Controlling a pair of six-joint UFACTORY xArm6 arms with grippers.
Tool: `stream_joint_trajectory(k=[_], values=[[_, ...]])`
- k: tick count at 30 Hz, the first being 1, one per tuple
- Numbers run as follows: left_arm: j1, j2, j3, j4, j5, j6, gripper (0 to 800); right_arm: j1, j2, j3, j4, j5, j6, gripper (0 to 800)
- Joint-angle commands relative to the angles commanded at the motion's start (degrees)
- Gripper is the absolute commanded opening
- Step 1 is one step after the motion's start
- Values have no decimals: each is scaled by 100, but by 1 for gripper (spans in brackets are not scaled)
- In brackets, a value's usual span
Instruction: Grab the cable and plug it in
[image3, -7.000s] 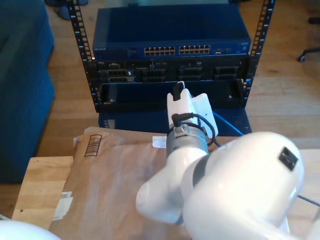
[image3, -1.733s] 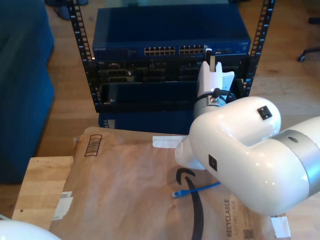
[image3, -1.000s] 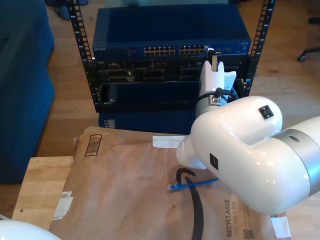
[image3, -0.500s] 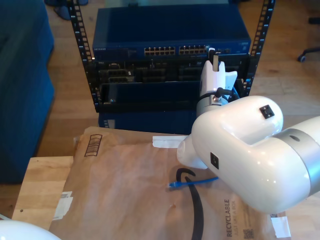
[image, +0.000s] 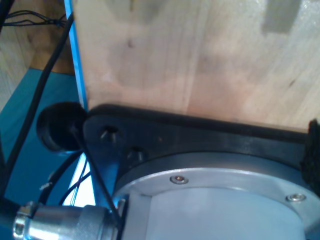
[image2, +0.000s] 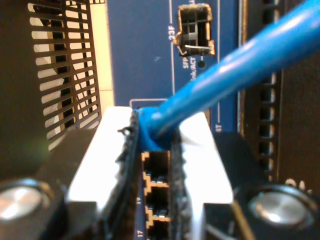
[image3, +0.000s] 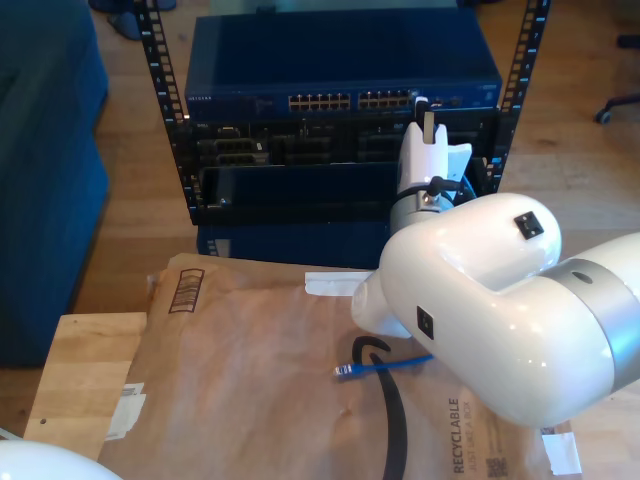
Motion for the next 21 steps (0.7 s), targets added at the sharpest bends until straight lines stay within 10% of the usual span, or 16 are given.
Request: stream_joint_trajectory(k=[21], values=[[0, 0, 0, 0, 0, 0, 800, 53, 141, -334, 0, 53, 9, 0]])
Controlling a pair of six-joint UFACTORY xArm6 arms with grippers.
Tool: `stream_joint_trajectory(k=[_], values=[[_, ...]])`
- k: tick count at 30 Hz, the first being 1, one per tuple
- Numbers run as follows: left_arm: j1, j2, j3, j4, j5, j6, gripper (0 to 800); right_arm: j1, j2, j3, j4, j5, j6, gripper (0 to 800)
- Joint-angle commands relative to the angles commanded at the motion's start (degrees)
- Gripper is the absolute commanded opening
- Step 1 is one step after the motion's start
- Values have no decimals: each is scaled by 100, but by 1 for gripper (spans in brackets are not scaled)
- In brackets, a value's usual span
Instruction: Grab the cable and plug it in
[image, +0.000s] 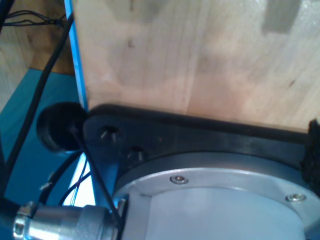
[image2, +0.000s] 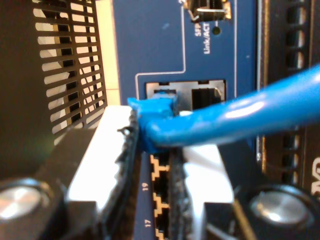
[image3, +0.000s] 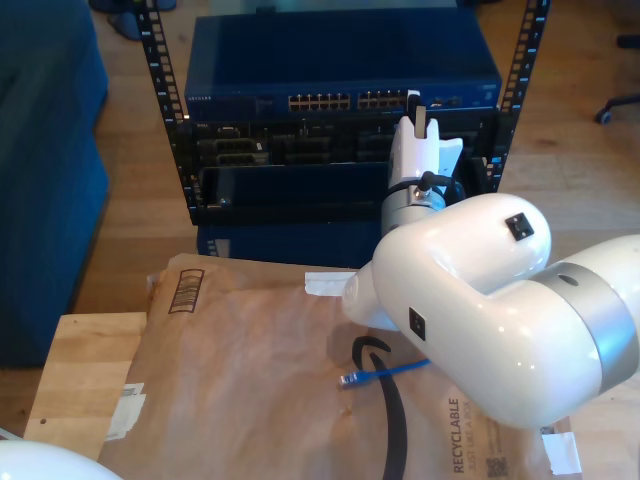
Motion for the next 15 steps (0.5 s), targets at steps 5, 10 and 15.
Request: stream_joint_trajectory(k=[5, 10, 15], values=[[0, 0, 0, 0, 0, 0, 800, -18, -105, 149, -44, 0, -9, 247], [0, 0, 0, 0, 0, 0, 800, 97, -756, 1187, -53, -9, 0, 308], [0, 0, 0, 0, 0, 0, 800, 193, -1618, 2444, -334, 18, 0, 348]])
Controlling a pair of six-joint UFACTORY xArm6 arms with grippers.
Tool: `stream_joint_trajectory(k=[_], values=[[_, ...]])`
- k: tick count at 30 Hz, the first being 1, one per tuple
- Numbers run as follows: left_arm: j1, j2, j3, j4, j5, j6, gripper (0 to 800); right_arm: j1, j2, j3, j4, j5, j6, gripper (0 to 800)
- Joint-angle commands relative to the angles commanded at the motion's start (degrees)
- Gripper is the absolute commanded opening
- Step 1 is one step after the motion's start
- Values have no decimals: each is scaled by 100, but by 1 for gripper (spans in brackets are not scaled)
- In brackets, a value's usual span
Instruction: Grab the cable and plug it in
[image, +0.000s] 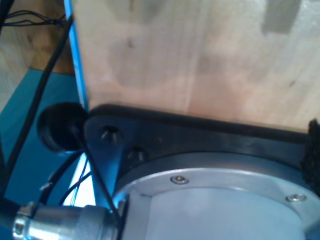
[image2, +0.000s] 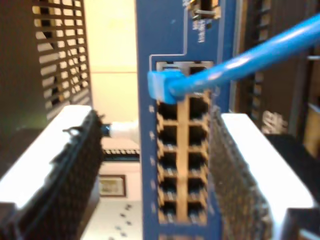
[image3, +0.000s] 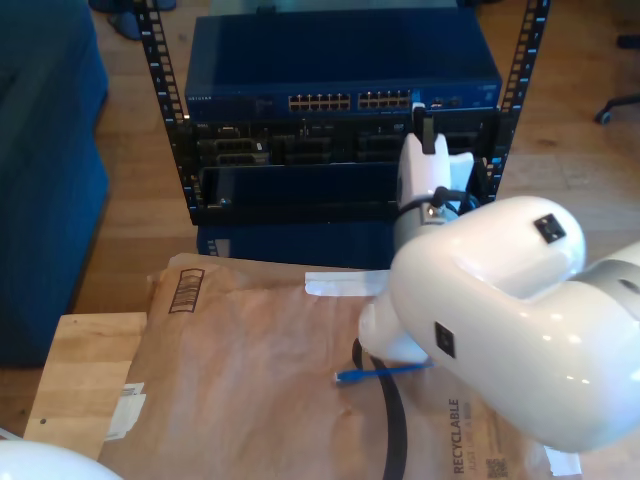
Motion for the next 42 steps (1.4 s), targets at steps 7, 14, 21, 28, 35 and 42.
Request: stream_joint_trajectory(k=[7, 14, 21, 28, 35, 42], values=[[0, 0, 0, 0, 0, 0, 800, -281, -1354, 1081, -835, 1284, -97, 448], [0, 0, 0, 0, 0, 0, 800, -1679, -2752, 1407, -2673, 3684, -308, 758], [0, 0, 0, 0, 0, 0, 800, -2936, -3604, 1512, -3675, 5451, -281, 789], [0, 0, 0, 0, 0, 0, 800, -4281, -4273, 1609, -4686, 6787, -316, 792], [0, 0, 0, 0, 0, 0, 800, -5319, -4844, 1732, -5811, 8185, -633, 796], [0, 0, 0, 0, 0, 0, 800, -6171, -5538, 2215, -5758, 9908, -2778, 796]])
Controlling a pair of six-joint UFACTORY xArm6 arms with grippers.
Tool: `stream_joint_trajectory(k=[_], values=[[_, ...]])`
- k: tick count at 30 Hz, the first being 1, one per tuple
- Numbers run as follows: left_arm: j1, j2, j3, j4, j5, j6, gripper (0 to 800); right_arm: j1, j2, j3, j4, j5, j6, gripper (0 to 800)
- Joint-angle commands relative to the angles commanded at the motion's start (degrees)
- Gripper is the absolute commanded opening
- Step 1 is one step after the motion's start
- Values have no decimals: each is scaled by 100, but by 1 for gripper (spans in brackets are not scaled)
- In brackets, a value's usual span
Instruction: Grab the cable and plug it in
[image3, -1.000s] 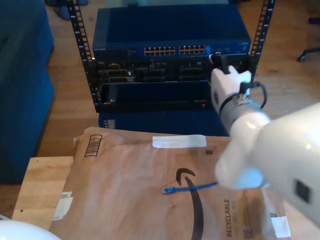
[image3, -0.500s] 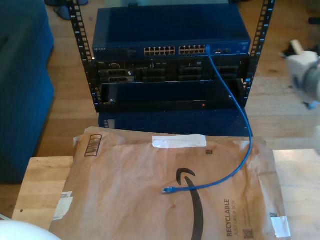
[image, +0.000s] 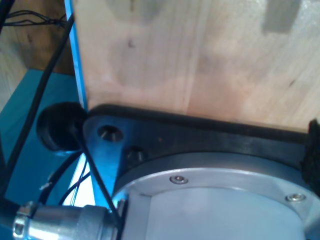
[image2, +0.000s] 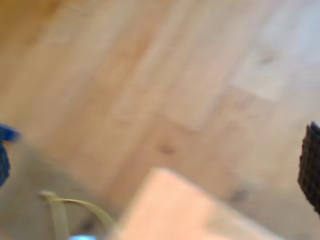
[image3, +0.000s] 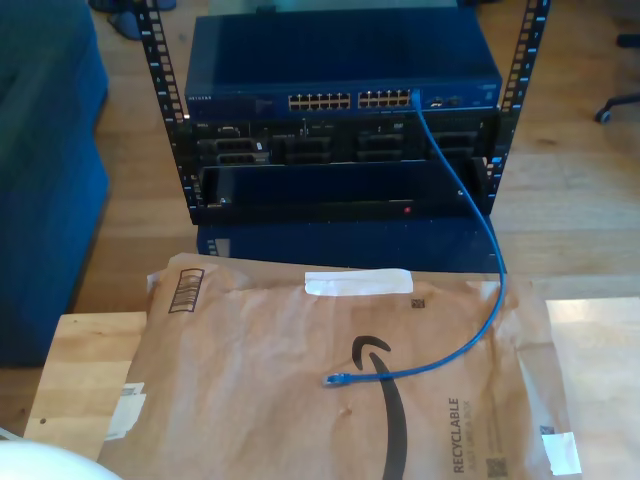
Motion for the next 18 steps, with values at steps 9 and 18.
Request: stream_joint_trajectory(k=[9, 18], values=[[0, 0, 0, 0, 0, 0, 800, -1336, -1143, 677, -9, 2189, -1820, 796], [0, 0, 0, 0, 0, 0, 800, -2734, -1829, 1486, -9, 3174, -2954, 796]])
